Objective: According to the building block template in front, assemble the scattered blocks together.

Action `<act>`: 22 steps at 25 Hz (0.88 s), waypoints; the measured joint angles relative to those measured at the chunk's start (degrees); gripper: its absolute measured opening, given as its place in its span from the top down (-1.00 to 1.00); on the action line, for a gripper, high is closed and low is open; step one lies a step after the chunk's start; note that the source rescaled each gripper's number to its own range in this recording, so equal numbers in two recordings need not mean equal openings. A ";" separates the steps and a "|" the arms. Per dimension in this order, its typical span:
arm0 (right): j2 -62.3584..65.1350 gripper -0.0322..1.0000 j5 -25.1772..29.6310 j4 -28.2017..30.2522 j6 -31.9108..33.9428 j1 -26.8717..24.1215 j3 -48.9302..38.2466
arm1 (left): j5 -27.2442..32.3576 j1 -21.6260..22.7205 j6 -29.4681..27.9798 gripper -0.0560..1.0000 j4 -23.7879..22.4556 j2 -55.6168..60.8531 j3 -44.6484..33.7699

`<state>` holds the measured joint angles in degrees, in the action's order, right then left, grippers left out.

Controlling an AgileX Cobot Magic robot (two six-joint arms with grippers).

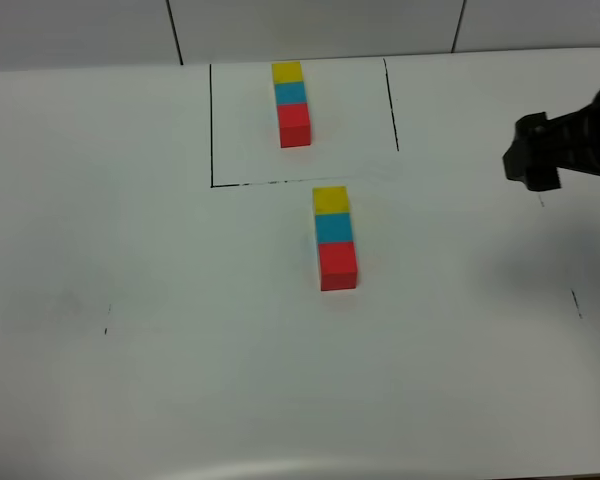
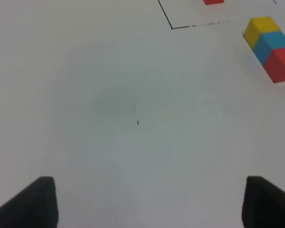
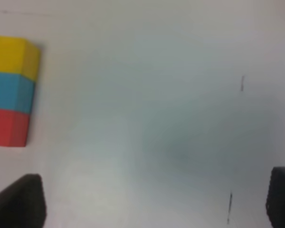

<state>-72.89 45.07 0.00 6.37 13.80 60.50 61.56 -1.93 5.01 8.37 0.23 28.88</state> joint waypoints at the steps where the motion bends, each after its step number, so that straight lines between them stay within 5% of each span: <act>1: 3.16 -0.76 -0.32 0.00 0.05 0.00 -1.89 | 0.00 0.00 0.00 -0.37 0.00 0.00 0.00; 10: 25.71 -0.76 0.38 2.82 2.76 0.00 -13.83 | 0.00 0.00 -0.03 -0.37 0.00 0.00 0.00; 22: 49.00 -0.76 11.21 4.82 5.60 0.00 -23.24 | 0.00 0.00 -0.03 -0.37 0.00 0.00 0.00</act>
<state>-23.89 56.28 4.82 11.96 13.80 37.26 61.56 -1.93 4.98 8.37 0.23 28.88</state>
